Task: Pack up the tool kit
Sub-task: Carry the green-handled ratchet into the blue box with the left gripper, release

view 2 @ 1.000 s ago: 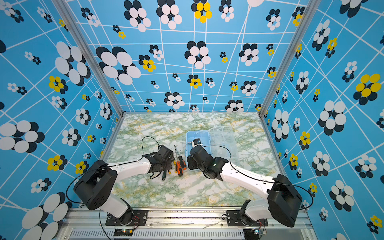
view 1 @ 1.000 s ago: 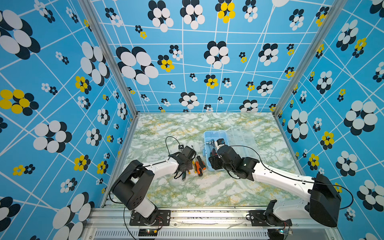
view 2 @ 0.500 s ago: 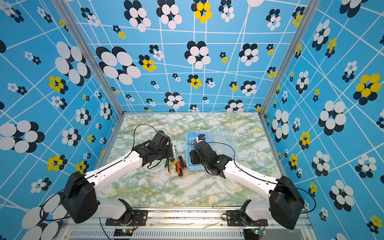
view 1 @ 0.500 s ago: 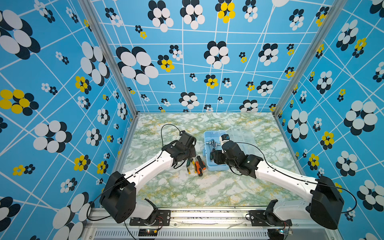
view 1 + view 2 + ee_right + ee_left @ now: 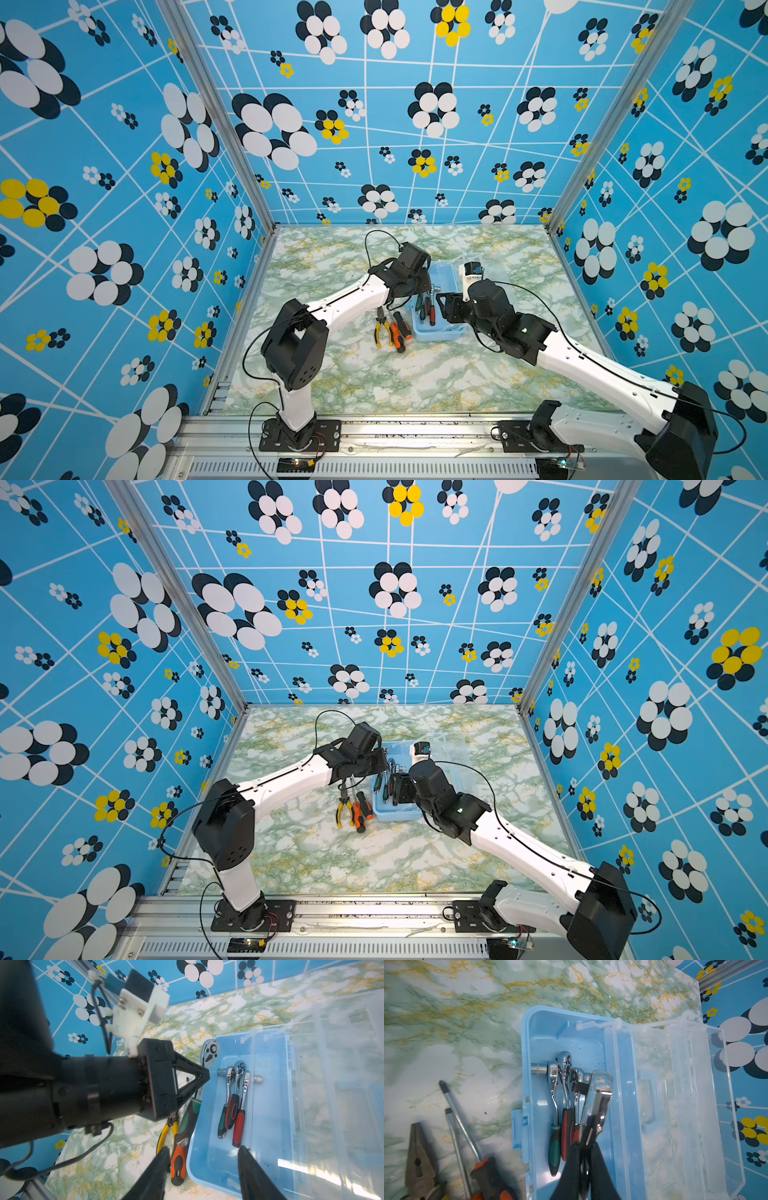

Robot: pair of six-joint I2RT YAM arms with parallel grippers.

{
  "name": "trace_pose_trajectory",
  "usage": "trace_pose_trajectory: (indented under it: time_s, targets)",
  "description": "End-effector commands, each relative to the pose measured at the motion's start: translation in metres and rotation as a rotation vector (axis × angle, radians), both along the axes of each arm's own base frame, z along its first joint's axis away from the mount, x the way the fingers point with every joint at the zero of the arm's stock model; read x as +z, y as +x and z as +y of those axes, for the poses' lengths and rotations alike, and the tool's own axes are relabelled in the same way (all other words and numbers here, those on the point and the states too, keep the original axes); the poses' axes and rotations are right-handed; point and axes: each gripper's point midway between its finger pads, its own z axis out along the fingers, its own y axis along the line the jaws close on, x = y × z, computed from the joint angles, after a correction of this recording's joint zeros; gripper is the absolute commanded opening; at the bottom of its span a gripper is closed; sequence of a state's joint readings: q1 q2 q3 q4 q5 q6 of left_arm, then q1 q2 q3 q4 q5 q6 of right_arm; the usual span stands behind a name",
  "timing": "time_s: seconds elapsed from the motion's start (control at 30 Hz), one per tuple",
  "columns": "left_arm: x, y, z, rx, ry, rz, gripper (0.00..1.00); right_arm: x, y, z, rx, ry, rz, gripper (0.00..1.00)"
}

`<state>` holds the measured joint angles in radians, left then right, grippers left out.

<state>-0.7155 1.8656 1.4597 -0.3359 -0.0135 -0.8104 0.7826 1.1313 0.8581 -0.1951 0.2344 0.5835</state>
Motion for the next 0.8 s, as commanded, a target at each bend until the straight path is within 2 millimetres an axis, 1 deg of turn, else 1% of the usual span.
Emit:
trace_pose_trajectory:
  time_s: [0.0, 0.1, 0.23, 0.37, 0.6, 0.77]
  targets:
    - [-0.001, 0.014, -0.017, 0.005, -0.038, -0.001, 0.00, -0.006, -0.005, -0.018, -0.041, -0.036, 0.002, 0.55]
    - [-0.019, 0.019, -0.022, 0.016, -0.023, 0.023, 0.00, -0.007, -0.007, -0.025, -0.056, -0.038, -0.003, 0.55]
    - [-0.039, 0.022, -0.026, 0.033, -0.026, 0.065, 0.00, -0.011, -0.009, -0.028, -0.063, -0.044, 0.003, 0.55]
    - [-0.052, 0.024, -0.032, 0.029, -0.008, 0.081, 0.00, -0.015, -0.009, -0.028, -0.063, -0.047, 0.010, 0.55]
    - [-0.069, 0.025, -0.034, 0.029, 0.003, 0.120, 0.00, -0.021, -0.008, -0.026, -0.061, -0.057, 0.024, 0.55]
    - [-0.073, 0.026, -0.033, 0.027, 0.006, 0.126, 0.22, -0.024, -0.009, -0.027, -0.063, -0.065, 0.040, 0.57]
